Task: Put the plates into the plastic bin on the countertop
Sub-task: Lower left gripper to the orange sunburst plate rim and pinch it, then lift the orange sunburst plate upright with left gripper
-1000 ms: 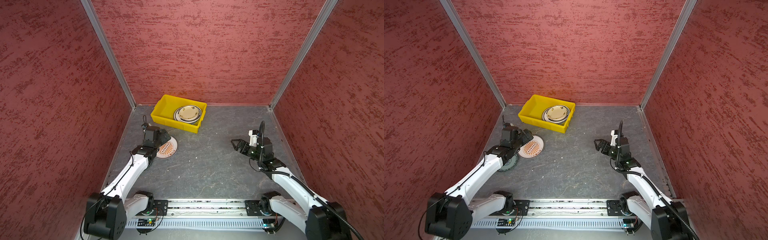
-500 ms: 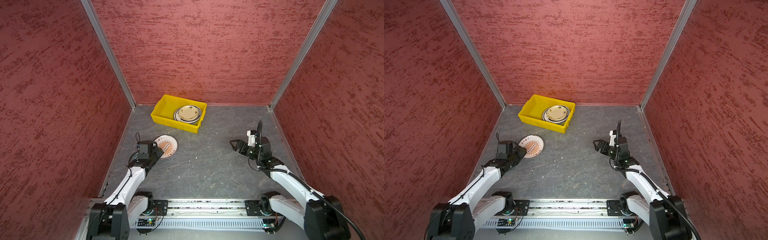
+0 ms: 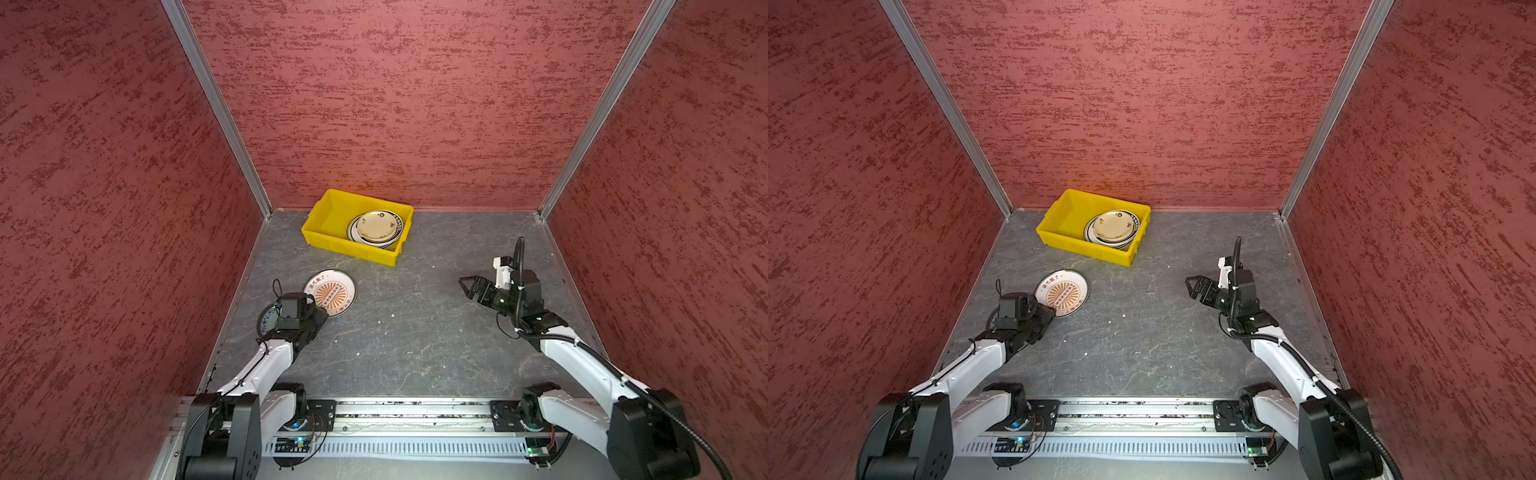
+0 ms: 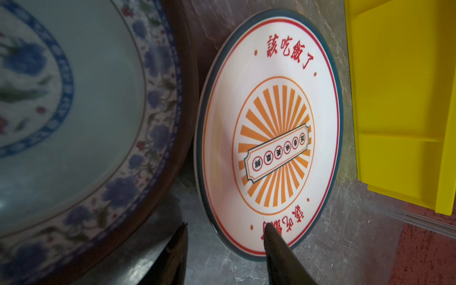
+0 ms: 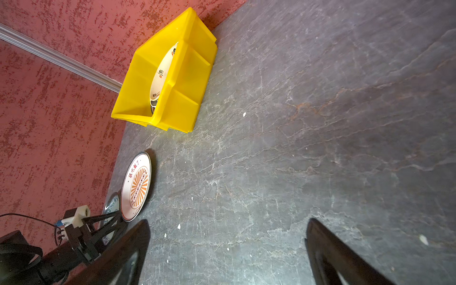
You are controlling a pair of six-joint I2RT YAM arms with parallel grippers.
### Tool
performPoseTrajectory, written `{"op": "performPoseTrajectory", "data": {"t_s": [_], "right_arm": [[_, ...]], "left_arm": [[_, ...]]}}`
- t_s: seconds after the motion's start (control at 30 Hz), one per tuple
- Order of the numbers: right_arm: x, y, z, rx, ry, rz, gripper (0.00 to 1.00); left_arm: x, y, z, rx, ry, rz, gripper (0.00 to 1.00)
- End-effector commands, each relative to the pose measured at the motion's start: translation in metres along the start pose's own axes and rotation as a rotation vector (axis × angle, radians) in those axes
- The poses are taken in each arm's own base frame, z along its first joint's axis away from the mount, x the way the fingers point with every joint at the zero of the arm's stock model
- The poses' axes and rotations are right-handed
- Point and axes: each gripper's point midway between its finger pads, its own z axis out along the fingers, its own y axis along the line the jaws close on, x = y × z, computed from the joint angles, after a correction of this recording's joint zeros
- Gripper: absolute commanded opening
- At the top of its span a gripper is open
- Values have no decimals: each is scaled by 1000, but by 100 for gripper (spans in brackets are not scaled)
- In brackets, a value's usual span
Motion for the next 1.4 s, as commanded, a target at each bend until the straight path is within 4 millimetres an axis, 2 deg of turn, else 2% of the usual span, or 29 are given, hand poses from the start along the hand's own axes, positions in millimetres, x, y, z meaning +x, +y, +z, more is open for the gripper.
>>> {"op": "performPoseTrajectory", "data": {"t_s": [0.0, 0.03, 0.37, 0.67, 0.8, 1.17, 1.27, 1.37], "right_arm": [[-11, 9, -2, -16, -25, -19, 99], [-11, 8, -2, -14, -23, -13, 99], [-9, 6, 0, -9, -15, -4, 99], [-7, 4, 5, -6, 1, 14, 99], [-8, 5, 6, -4, 9, 35, 99], [-11, 10, 8, -30, 6, 67, 99], [-11, 11, 9, -35, 8, 75, 99], [-10, 18, 11, -77, 26, 94, 99]], "left_arm": [[-5, -5, 5, 42, -18, -23, 45], [-4, -3, 7, 45, -19, -32, 42], [-3, 13, 17, 12, -41, -54, 32], [-1, 21, 25, 4, -51, -75, 28], [1, 18, 29, 23, -35, -79, 17], [0, 13, 30, 35, -31, -63, 8], [0, 10, 29, 49, -25, -61, 0], [3, 4, 27, 77, -13, -59, 0]]}}
